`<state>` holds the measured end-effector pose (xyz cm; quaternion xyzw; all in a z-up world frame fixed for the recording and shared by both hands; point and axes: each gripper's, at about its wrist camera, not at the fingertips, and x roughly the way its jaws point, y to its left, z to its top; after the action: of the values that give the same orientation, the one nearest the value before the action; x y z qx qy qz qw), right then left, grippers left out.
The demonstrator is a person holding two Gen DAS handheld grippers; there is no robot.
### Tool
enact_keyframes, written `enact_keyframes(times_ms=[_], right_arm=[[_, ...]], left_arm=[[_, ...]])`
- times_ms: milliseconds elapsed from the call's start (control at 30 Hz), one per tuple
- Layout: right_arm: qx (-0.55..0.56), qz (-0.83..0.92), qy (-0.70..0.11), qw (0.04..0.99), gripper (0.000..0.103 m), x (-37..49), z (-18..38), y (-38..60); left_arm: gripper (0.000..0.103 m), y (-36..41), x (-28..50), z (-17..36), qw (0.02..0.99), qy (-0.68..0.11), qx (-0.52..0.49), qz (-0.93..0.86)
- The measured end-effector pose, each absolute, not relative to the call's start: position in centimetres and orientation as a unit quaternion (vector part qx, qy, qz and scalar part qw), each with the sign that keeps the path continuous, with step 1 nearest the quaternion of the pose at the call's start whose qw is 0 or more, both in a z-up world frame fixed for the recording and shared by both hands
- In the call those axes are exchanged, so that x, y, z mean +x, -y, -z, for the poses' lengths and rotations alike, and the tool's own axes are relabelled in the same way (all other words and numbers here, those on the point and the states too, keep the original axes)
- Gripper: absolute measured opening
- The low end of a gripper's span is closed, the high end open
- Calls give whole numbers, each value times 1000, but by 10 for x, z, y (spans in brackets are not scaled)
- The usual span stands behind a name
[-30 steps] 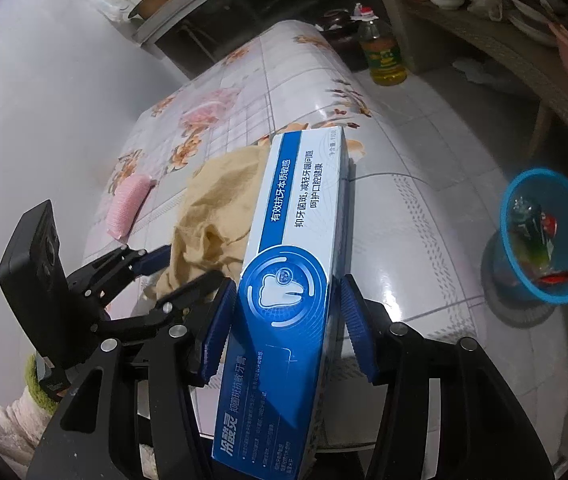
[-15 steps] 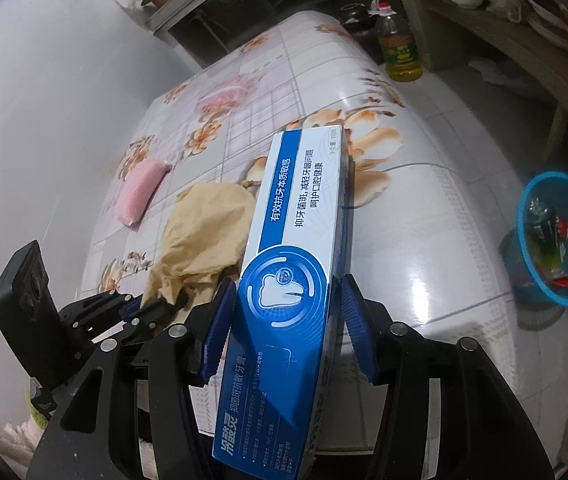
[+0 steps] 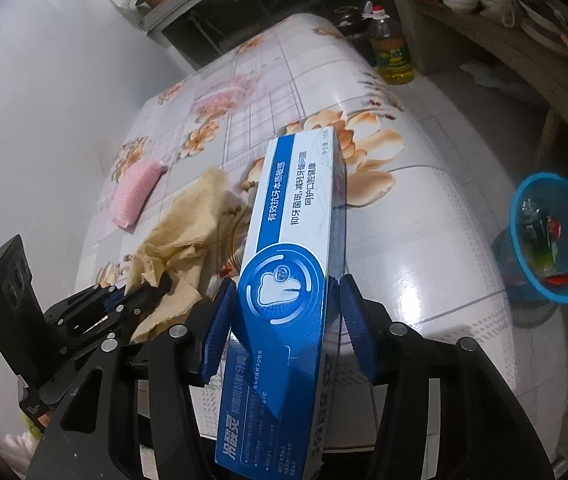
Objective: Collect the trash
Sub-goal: 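Grasp the beige cloth with the left tool while the right tool holds the blue box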
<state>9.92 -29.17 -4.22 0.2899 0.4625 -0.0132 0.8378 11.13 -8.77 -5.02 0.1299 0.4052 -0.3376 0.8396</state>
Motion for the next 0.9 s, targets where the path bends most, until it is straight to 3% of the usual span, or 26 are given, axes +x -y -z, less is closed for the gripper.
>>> enact_keyframes(times_ms=[900], right_arm=[[308, 66, -360, 878, 50, 35, -22, 341]], left_arm=[[7, 102, 68, -14, 864, -320, 152, 357]])
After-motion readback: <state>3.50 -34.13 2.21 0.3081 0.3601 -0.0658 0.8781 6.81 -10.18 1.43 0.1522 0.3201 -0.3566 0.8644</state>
